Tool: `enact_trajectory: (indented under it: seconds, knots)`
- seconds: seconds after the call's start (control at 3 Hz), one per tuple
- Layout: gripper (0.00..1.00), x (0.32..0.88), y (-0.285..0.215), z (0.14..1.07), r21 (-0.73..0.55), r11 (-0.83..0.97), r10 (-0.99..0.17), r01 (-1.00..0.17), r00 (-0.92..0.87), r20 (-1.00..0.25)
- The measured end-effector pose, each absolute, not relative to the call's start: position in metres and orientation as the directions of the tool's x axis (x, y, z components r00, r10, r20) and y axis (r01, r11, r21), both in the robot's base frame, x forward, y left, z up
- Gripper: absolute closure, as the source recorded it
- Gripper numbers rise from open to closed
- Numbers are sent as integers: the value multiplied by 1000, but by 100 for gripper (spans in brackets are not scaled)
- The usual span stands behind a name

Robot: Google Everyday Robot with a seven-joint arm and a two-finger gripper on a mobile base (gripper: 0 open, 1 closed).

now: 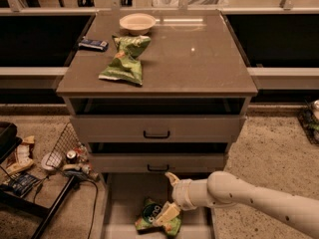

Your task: Pick green rice chip bag from bottom drawer and place on counter

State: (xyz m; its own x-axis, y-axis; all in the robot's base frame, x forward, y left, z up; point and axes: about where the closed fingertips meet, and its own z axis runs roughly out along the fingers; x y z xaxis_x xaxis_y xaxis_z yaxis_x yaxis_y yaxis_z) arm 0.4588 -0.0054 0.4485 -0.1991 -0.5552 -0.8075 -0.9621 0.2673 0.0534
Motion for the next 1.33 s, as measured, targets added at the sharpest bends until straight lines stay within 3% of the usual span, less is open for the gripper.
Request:
enact_trajectory:
  seconds: [0.67,1.33]
  knots:
    - [0,482,2,353,52,275,-602,-960,-214,-770]
    - [0,498,-21,240,88,302,-647,-949,-272,-712]
